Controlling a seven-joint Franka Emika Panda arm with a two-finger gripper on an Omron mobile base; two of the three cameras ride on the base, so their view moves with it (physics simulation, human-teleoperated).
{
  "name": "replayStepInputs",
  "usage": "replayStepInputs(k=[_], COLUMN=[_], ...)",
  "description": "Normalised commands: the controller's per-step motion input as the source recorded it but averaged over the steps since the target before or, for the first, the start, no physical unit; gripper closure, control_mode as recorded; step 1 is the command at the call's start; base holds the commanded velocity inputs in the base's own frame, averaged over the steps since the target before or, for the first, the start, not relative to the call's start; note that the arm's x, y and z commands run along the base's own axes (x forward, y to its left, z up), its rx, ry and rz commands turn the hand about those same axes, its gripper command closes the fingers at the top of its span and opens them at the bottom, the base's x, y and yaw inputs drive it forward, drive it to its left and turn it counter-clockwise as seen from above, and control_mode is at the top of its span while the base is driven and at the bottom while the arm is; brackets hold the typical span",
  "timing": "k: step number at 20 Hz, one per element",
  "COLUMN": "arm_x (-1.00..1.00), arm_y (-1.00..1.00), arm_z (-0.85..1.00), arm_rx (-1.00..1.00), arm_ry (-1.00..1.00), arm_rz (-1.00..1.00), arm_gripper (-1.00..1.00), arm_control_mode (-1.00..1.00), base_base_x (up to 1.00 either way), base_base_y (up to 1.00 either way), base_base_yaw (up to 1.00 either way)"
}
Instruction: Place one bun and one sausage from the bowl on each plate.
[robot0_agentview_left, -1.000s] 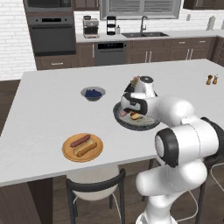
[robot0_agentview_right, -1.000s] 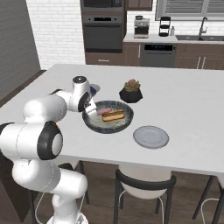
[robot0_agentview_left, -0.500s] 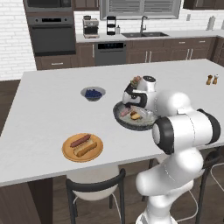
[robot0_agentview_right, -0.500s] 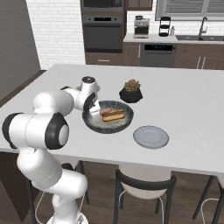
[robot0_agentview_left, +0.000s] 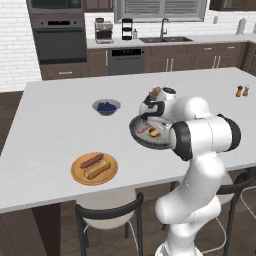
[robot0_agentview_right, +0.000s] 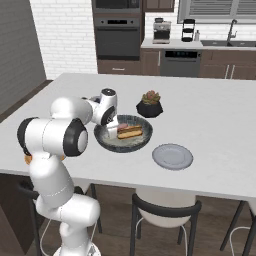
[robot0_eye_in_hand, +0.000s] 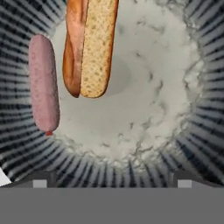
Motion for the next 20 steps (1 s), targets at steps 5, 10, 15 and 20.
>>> replayStepInputs(k=[5,10,15,20], arm_x=[0.25,0.26,0.11,0.12], arm_y=[0.22,0.15,0.0,-0.07], arm_z=[-0.23,-0.25,-0.26,-0.11], arm_rx=[0.0,0.0,0.0,0.0], arm_ry=[0.0,0.0,0.0,0.0], arm_rz=[-0.12,-0.1,-0.04,0.0], arm_gripper=[-1.0,-1.0,-1.0,-1.0], arm_control_mode=[-1.0,-1.0,-1.0,-1.0], base_base_x=[0.0,0.0,0.0,0.0], base_base_y=[0.0,0.0,0.0,0.0], base_base_yaw=[0.0,0.0,0.0,0.0])
